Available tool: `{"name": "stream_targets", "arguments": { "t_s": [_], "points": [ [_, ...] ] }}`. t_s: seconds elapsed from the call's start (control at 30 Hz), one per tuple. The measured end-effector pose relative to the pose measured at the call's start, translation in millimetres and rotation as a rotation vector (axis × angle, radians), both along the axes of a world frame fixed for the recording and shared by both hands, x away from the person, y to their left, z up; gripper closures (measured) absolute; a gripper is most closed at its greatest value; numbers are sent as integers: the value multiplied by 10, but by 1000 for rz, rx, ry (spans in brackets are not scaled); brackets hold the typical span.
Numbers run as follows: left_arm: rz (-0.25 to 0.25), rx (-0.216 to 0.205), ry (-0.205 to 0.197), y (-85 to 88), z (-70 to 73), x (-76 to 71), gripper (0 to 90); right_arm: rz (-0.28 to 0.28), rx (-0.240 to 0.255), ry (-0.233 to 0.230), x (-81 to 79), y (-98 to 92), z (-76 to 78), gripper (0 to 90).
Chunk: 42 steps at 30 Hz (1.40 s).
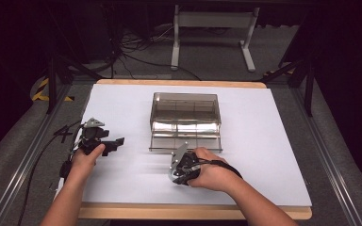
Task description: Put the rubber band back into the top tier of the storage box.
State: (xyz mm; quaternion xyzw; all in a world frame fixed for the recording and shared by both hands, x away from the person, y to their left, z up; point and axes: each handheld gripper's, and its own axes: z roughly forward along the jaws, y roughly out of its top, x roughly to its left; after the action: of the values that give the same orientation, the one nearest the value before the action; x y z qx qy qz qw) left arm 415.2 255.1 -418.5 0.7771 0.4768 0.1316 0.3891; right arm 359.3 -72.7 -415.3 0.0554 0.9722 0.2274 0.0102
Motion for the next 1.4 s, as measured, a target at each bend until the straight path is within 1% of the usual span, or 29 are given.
{"name": "stream_targets", "arguments": {
  "t_s": [0.17, 0.23, 0.33, 0.4, 0.5, 0.6, 0.73, 0.97, 1.03, 1.13, 1.23, 1.4],
  "points": [
    [-4, 3, 1, -22, -1, 3, 244, 2, -40, 1, -13, 7, -40, 722],
    [-4, 1, 1, -27, -1, 4, 244, 2, -55, -4, -22, 5, -39, 743],
    [-4, 0, -1, -28, 1, 7, 245, 2, -89, -1, -38, -1, -31, 763],
    [-1, 0, 2, -32, 2, 6, 245, 7, -95, -4, -41, -2, -30, 766],
    [-8, 3, 0, -37, 2, 11, 245, 3, -113, 5, -50, 10, -23, 791],
    [-10, 2, -1, -49, 1, 11, 245, 9, -122, 12, -50, 25, -22, 829],
    [-9, 2, 0, -47, 1, 12, 245, -12, -119, 31, -30, 29, -24, 832],
    [-10, 3, -1, -38, 3, 15, 245, -23, -134, 38, -22, 56, -13, 835],
    [-8, 4, 0, -35, 6, 14, 245, -32, -150, 62, -13, 71, 1, 836],
    [-4, -1, 0, -25, 9, 14, 245, -40, -162, 73, -2, 83, 26, 837],
    [-6, -1, 0, -25, 6, 16, 245, -38, -160, 73, 2, 82, 45, 837],
    [-4, 0, 0, -33, 5, 15, 245, -42, -147, 77, -2, 65, 130, 838]
  ]
}}
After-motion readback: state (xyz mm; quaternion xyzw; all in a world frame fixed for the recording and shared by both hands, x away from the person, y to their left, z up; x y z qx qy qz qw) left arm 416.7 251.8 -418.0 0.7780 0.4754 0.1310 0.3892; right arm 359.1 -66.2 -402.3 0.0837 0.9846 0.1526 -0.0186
